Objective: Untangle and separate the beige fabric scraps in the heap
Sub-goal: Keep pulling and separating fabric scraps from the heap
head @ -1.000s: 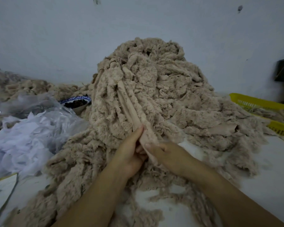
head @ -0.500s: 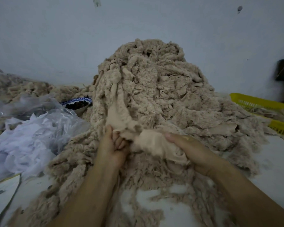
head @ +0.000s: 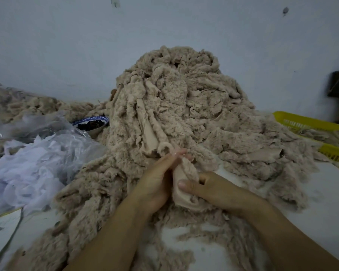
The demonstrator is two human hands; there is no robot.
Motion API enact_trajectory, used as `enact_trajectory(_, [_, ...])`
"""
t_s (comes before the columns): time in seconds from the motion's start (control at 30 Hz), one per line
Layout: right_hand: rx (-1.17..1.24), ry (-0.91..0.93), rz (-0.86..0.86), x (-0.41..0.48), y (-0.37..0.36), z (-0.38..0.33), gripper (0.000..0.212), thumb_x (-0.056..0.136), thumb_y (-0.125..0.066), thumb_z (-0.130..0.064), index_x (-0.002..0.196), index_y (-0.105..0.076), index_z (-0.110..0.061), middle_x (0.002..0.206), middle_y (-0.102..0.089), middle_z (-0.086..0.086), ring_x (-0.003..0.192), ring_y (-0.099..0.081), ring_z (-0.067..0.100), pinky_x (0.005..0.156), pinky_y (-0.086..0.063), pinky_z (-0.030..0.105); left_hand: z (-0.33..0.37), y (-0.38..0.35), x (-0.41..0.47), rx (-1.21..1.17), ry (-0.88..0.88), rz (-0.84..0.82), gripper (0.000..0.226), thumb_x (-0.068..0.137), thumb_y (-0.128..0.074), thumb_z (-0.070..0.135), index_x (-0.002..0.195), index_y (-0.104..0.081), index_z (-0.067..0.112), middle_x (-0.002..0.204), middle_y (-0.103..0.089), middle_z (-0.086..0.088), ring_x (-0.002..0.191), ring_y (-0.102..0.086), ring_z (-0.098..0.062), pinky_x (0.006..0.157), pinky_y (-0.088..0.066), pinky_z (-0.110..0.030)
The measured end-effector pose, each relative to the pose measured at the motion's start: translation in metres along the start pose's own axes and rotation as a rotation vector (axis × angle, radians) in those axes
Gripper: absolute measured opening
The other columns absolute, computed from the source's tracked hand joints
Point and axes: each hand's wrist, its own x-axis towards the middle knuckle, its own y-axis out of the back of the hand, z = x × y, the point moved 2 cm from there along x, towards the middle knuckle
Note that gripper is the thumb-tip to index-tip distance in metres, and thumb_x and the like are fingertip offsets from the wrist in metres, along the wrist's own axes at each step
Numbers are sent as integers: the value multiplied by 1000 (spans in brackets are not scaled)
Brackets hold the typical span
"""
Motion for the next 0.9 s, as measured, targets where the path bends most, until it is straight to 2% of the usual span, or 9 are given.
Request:
enact_trajectory(0.13, [10, -50, -27, -1, 0, 3, 48, 71, -64, -64, 70, -59, -16, 68, -56, -2, 64, -53, 11, 66, -42, 25, 6, 7, 5, -192, -93, 63, 28, 89, -58, 33, 98, -78, 16, 65, -60, 5, 66, -65, -9, 65, -57, -26])
enact_trajectory(0.23, [245, -25, 45, -4, 9, 6, 38, 68, -69, -60, 65, -59, -24, 61, -54, -2, 55, -51, 9, 57, -43, 19, 18, 30, 10, -383, -209, 295, 27, 97, -52, 34, 105, -72, 17, 60, -61, 7, 69, -58, -8, 68, -51, -24])
enact_trajectory(0.37, [494, 0, 215, 3, 19, 10, 56, 71, -69, -54, 94, -68, -2, 86, -73, 15, 78, -72, 24, 70, -57, 27, 17, 33, 10, -135, -166, 154, 68, 88, -35, 74, 126, -60, 24, 115, -74, 4, 104, -69, -10, 84, -54, -28])
enact_trajectory(0.47, [526, 21, 330, 6, 18, 9, 50, 79, -59, -55, 109, -73, -17, 109, -76, 2, 102, -71, 14, 79, -57, 23, -4, 5, 3, 232, -82, -45, 79, 79, -43, 84, 128, -63, 25, 129, -68, 1, 116, -66, -12, 89, -56, -25])
enact_trajectory(0.6, [372, 34, 433, 5, 17, 8, 70, 66, -55, -79, 116, -68, -32, 119, -71, -7, 110, -66, 6, 99, -49, 31, -21, -11, -6, 831, -170, -28, 46, 79, -60, 75, 101, -74, 38, 101, -74, 24, 95, -68, 5, 77, -49, -8])
enact_trajectory(0.73, [492, 40, 482, 9, 16, 2, 53, 92, -52, -56, 121, -68, -15, 117, -72, 9, 112, -67, 25, 105, -48, 46, -16, -5, -4, 601, -213, 204, 17, 98, -62, 30, 96, -77, 22, 95, -78, 2, 91, -73, -16, 82, -58, -29])
enact_trajectory(0.8, [590, 24, 537, 9, 18, -2, 43, 101, -50, -40, 114, -69, -4, 107, -72, 22, 100, -69, 36, 96, -54, 50, -9, -5, -3, 302, -137, 165, 21, 97, -60, 24, 109, -74, 13, 106, -76, -7, 95, -72, -21, 80, -59, -32])
enact_trajectory(0.83, [620, 21, 553, 9, 20, -2, 41, 103, -49, -36, 102, -69, -1, 90, -71, 25, 79, -70, 36, 77, -60, 44, -7, -5, -3, 193, -100, 135, 30, 95, -60, 25, 116, -71, 7, 113, -73, -12, 100, -69, -26, 85, -59, -37])
enact_trajectory(0.9, [673, 21, 557, 8, 22, -2, 36, 102, -50, -34, 80, -61, -8, 56, -55, 7, 43, -52, 15, 42, -46, 23, -5, -7, -5, 84, -45, 83, 46, 91, -61, 28, 128, -63, 1, 128, -62, -24, 113, -59, -37, 105, -45, -52])
